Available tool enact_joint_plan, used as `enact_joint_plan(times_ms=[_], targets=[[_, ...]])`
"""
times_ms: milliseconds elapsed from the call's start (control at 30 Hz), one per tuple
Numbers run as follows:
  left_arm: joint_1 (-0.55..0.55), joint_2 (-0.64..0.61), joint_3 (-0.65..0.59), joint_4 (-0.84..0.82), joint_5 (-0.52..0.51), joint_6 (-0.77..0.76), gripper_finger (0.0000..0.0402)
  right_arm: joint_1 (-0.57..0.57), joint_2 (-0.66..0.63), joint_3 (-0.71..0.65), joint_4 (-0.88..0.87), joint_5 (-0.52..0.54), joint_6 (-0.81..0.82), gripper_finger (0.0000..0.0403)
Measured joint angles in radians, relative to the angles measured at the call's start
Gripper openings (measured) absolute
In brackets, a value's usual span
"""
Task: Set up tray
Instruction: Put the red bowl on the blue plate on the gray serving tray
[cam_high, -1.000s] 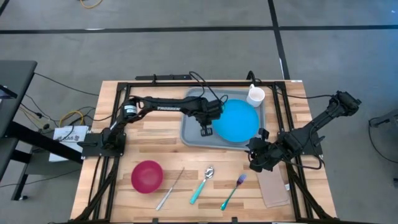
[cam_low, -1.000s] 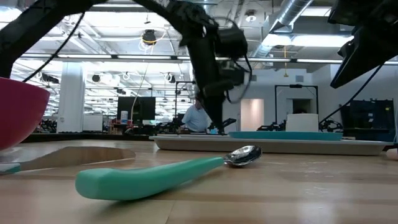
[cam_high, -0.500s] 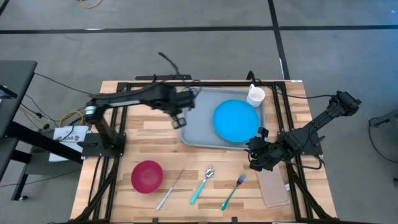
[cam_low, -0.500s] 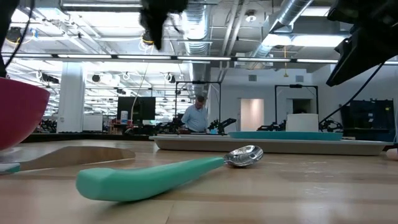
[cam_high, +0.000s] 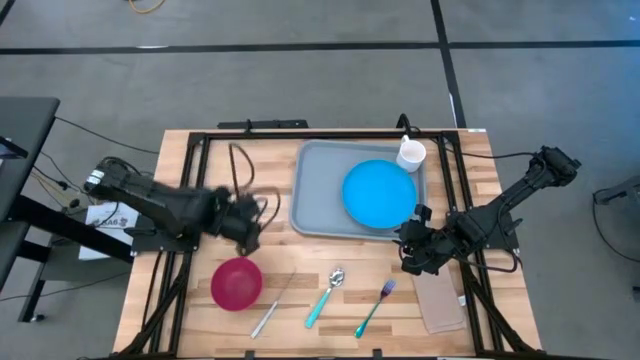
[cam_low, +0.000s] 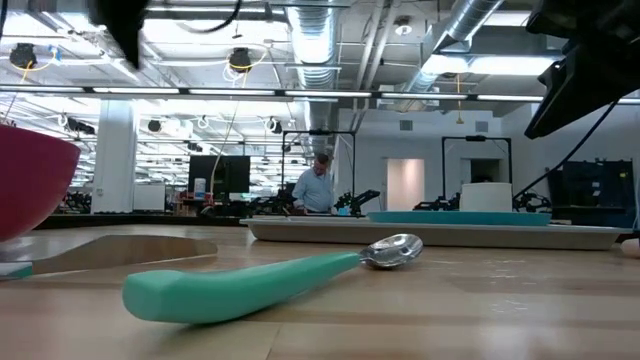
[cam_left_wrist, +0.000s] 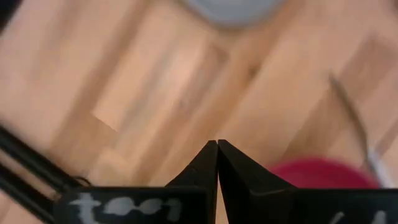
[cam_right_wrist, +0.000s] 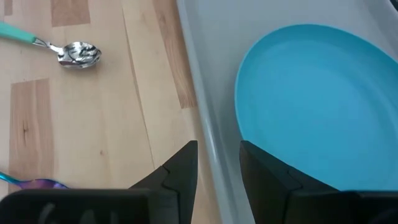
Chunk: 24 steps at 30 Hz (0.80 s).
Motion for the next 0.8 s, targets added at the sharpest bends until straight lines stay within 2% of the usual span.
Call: enact_joint_plan(times_ms=[133, 267, 400, 567, 800], targets=[[-0.083, 0.001, -0.155, 0.101, 0.009, 0.033, 0.0004, -0.001, 0.0, 0.0, 0.001, 0.001, 0.0, 0.0114], [-0.091, 0.026, -0.242, 0.174, 0.044, 0.028, 0.0027, -0.001, 0.0, 0.0, 0.02, 0.005, 0.0, 0.0114], [-0.091, 0.05, -0.264, 0.243, 0.123, 0.041, 0.0064, -0.001, 0.0, 0.0, 0.049, 0.006, 0.0, 0.0114], [-0.095, 0.07, -0.264, 0.326, 0.156, 0.146, 0.0103, -0.001, 0.0, 0.0, 0.049, 0.006, -0.001, 0.0114], [-0.095, 0.071, -0.264, 0.342, 0.2, 0.208, 0.0115, -0.001, 0.0, 0.0, 0.045, 0.007, -0.026, 0.0114]])
